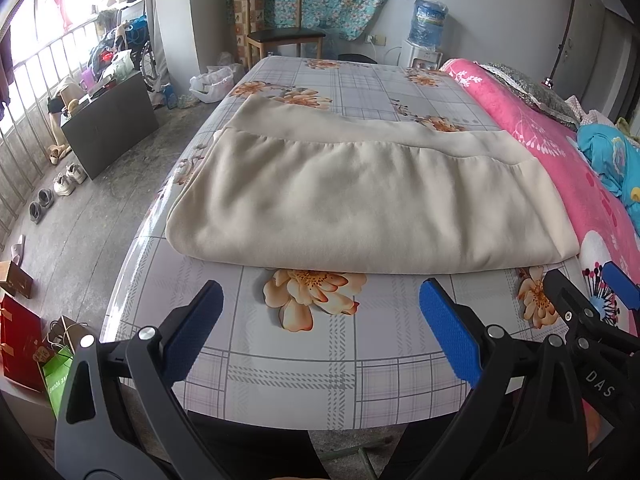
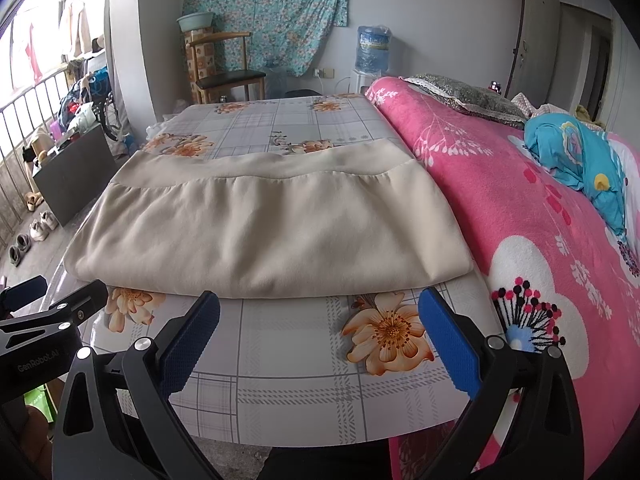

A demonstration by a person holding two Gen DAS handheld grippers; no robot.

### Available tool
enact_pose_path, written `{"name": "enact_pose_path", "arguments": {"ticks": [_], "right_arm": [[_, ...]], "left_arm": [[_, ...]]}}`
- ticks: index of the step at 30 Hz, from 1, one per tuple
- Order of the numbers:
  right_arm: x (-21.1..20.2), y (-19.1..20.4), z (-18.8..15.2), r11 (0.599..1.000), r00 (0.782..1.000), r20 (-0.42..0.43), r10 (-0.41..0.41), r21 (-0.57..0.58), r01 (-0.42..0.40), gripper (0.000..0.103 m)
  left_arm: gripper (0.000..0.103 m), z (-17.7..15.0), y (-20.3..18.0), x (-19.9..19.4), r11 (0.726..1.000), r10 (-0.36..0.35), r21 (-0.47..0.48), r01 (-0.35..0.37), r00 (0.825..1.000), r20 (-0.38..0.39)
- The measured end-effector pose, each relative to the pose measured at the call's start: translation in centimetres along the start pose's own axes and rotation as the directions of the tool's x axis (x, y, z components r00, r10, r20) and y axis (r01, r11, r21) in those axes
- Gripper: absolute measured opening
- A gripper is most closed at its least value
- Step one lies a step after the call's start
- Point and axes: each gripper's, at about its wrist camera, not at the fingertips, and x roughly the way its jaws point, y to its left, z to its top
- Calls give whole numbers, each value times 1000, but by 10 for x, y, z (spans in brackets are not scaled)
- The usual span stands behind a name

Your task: Fold large clothes

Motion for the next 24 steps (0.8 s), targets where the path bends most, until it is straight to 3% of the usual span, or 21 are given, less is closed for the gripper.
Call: {"name": "enact_pose_path", "arguments": {"ticks": [24], "right_arm": [[0,-1,1,1000,1000,-2,1,0,-1,97]], "left_arm": [[95,1,-2,-1,1000,1,-11,-1,1000,-2]]}}
